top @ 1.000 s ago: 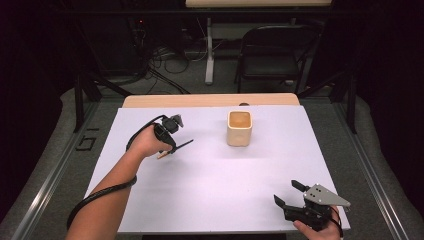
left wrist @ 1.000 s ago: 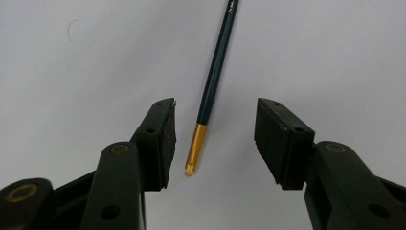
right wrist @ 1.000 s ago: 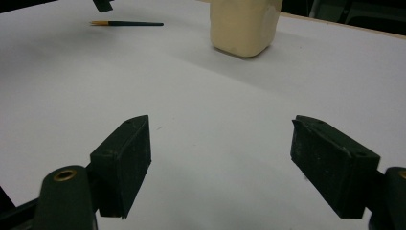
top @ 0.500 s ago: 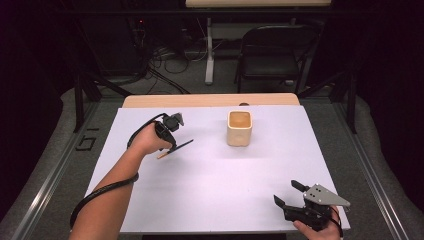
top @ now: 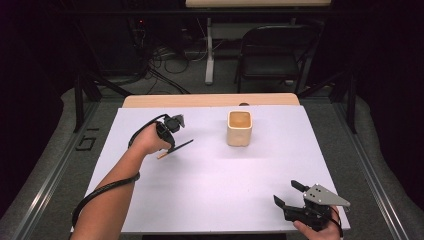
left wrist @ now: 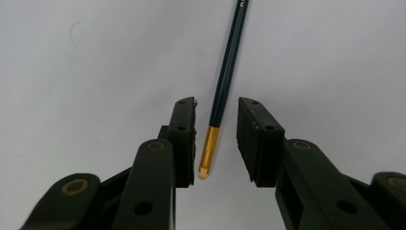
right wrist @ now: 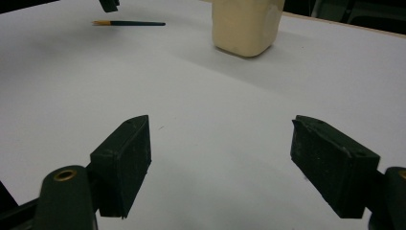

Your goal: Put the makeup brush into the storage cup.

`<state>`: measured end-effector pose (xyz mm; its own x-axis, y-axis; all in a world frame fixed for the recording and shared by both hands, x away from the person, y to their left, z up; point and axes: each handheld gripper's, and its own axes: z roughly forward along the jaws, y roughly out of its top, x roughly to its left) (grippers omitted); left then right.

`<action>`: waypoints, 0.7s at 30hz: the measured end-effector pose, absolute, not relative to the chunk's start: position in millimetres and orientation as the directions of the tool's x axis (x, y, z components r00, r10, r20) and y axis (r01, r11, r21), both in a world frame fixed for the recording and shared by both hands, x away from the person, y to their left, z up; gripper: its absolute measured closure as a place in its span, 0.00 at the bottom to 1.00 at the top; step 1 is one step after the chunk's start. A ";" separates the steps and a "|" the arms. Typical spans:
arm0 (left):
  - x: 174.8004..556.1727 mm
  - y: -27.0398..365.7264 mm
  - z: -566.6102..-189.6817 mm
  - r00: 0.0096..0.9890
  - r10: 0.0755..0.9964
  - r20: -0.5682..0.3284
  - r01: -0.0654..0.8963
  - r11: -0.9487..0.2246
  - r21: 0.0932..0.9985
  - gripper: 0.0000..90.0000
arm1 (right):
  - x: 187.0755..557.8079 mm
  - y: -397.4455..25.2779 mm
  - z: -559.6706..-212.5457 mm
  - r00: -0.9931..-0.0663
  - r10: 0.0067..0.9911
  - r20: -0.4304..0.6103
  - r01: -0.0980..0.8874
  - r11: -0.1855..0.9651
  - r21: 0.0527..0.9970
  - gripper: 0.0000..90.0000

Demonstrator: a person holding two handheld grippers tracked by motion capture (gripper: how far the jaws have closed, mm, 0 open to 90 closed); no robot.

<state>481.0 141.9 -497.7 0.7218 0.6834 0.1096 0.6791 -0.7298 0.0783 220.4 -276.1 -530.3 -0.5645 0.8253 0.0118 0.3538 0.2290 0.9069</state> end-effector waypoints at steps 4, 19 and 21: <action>480.8 143.2 -500.8 0.729 0.675 0.112 0.673 -0.737 0.066 0.81 | 220.3 -276.4 -530.2 -0.565 0.825 0.011 0.352 0.229 0.908 0.24; 479.9 153.0 -508.5 0.726 0.680 0.099 0.679 -0.732 0.050 0.84 | 220.5 -275.6 -530.7 -0.564 0.826 0.017 0.356 0.225 0.907 0.24; 480.3 154.2 -509.2 0.725 0.681 0.100 0.680 -0.731 0.048 0.84 | 220.5 -275.6 -530.7 -0.563 0.826 0.017 0.356 0.225 0.907 0.24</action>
<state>480.3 154.2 -509.2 0.7252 0.6813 0.0997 0.6804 -0.7313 0.0483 220.5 -275.6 -530.7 -0.5633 0.8261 0.0166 0.3562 0.2246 0.9070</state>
